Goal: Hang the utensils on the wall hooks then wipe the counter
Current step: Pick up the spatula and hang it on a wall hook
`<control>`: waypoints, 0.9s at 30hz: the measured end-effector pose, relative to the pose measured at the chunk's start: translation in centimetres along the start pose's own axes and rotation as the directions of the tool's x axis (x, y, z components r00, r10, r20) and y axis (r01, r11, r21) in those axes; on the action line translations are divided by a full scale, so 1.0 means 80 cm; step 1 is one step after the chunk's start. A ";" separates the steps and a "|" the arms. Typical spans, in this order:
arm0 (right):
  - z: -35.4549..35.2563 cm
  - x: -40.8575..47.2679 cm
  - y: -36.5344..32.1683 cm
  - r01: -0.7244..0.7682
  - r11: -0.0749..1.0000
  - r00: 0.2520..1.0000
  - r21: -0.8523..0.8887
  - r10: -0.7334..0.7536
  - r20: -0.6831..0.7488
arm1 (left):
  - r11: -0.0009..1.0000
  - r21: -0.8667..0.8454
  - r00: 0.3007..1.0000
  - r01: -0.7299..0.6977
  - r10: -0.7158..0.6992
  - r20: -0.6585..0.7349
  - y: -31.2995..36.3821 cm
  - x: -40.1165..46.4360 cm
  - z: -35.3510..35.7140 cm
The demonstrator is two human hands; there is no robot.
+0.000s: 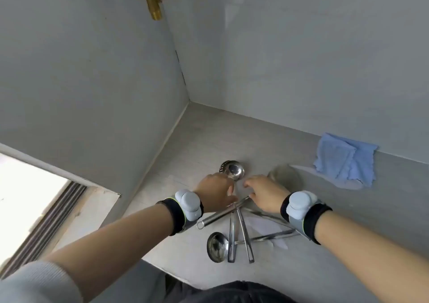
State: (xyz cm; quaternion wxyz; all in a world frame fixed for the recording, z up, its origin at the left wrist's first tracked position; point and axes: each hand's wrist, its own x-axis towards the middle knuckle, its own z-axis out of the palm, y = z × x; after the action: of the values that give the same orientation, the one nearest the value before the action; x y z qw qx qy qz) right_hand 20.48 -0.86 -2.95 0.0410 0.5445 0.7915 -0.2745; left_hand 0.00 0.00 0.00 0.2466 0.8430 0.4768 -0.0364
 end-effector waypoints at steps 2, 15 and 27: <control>0.002 0.004 0.006 0.025 0.997 0.999 -0.070 -0.024 0.022 | 0.996 0.076 0.999 -0.042 0.043 -0.019 0.003 0.001 0.009; 0.018 0.003 0.014 0.063 0.926 0.997 -0.373 -0.042 0.062 | 0.967 0.234 0.993 -0.100 0.083 0.080 0.005 -0.006 0.034; -0.031 -0.014 0.022 -0.024 0.967 0.998 -0.253 0.040 0.058 | 0.991 0.131 1.000 -0.015 0.011 0.028 0.012 -0.009 0.010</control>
State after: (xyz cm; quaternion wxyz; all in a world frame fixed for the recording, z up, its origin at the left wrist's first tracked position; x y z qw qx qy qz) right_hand 23.10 -0.17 -1.10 0.1389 0.5386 0.8095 -0.1878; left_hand 0.51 -1.33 -0.14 0.1973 0.8599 0.4643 -0.0775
